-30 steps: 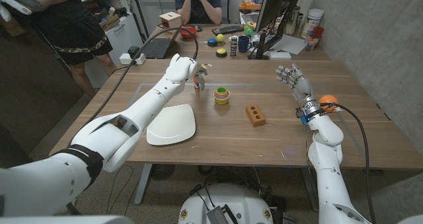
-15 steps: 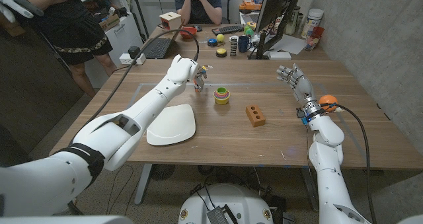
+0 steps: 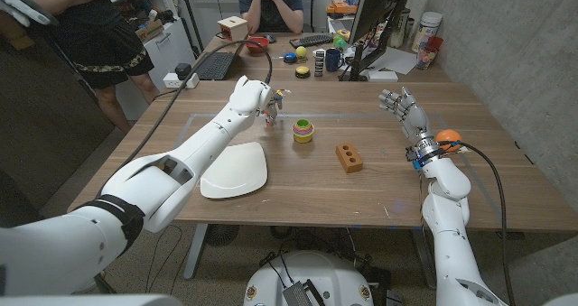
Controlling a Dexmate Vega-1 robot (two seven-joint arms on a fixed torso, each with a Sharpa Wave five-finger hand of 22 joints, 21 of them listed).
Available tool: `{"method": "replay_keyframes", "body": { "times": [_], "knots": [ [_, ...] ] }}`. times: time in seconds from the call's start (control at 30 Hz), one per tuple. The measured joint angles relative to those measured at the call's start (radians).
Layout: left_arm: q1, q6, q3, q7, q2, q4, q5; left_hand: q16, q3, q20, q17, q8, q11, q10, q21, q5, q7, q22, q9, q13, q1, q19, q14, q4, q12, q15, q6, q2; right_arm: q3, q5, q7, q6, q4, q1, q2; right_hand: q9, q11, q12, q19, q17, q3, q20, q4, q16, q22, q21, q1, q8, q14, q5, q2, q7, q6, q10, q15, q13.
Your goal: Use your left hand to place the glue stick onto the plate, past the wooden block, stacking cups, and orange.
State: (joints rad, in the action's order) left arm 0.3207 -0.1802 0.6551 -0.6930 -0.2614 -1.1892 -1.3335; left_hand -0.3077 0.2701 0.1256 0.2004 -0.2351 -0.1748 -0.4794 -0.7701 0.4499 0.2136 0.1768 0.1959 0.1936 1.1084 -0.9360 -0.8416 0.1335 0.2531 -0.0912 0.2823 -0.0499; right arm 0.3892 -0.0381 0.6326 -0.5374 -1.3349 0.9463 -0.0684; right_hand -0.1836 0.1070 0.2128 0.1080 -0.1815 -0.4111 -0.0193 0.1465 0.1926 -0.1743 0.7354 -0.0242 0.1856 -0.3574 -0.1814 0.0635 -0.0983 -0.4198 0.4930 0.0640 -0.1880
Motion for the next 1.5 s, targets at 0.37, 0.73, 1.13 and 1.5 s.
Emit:
{"method": "replay_keyframes", "body": {
  "times": [0.37, 0.73, 1.13, 1.5],
  "knots": [
    [0.011, -0.016, -0.009, 0.058, 0.002, 0.003, 0.01, 0.031, 0.019, 0.04, -0.014, -0.05, 0.019, -0.379, -0.081, -0.016, -0.173, 0.004, 0.002, -0.003, 0.081, -0.096, -0.381, -0.027, 0.045, -0.139, 0.307, 0.057, -0.001, 0.006, -0.002, -0.008, 0.023, -0.014, 0.003, 0.0, 0.0, 0.007, -0.005, 0.0, 0.0, 0.005, 0.0, 0.0, 0.0, 0.0, 0.0, 0.0, 0.0, 0.0, 0.0, -0.005, -0.005, 0.0, 0.0, 0.0],
    [0.01, -0.02, -0.011, 0.105, 0.007, 0.024, 0.023, 0.015, 0.029, 0.046, 0.021, -0.083, 0.169, -0.528, -0.095, -0.034, -0.281, 0.0, -0.004, -0.001, 0.102, -0.102, -0.498, -0.021, 0.053, -0.132, 0.637, 0.044, -0.001, 0.011, -0.007, -0.016, 0.043, -0.027, 0.006, 0.0, 0.0, 0.008, -0.011, 0.0, 0.004, 0.011, -0.004, 0.0, 0.0, -0.008, 0.0, 0.008, 0.0, 0.0, 0.0, -0.002, -0.009, 0.0, 0.0, 0.0],
    [0.007, -0.029, -0.011, 0.111, 0.007, 0.021, 0.03, 0.011, 0.029, 0.049, 0.025, -0.083, 0.177, -0.537, -0.099, -0.04, -0.282, 0.0, -0.003, 0.0, 0.102, -0.109, -0.508, -0.021, 0.073, -0.132, 0.665, 0.044, -0.001, 0.012, -0.008, -0.022, 0.055, -0.034, 0.008, 0.0, 0.006, 0.008, -0.016, 0.0, 0.004, 0.016, -0.004, 0.0, 0.0, -0.015, 0.0, 0.008, 0.0, 0.0, 0.0, -0.002, -0.009, 0.006, 0.0, 0.0],
    [0.013, -0.05, -0.024, 0.071, -0.009, -0.044, 0.019, 0.011, 0.029, 0.049, 0.025, -0.081, 0.18, -0.54, -0.099, -0.044, -0.283, 0.0, -0.003, 0.0, 0.101, -0.109, -0.508, -0.021, 0.073, -0.132, 0.667, 0.044, -0.001, 0.016, -0.01, -0.025, 0.056, -0.033, 0.011, 0.0, 0.006, 0.008, -0.016, 0.0, 0.008, 0.016, -0.008, 0.0, 0.0, -0.015, 0.0, 0.008, 0.0, 0.0, 0.0, -0.002, -0.009, 0.006, 0.0, 0.0]
  ]
}}
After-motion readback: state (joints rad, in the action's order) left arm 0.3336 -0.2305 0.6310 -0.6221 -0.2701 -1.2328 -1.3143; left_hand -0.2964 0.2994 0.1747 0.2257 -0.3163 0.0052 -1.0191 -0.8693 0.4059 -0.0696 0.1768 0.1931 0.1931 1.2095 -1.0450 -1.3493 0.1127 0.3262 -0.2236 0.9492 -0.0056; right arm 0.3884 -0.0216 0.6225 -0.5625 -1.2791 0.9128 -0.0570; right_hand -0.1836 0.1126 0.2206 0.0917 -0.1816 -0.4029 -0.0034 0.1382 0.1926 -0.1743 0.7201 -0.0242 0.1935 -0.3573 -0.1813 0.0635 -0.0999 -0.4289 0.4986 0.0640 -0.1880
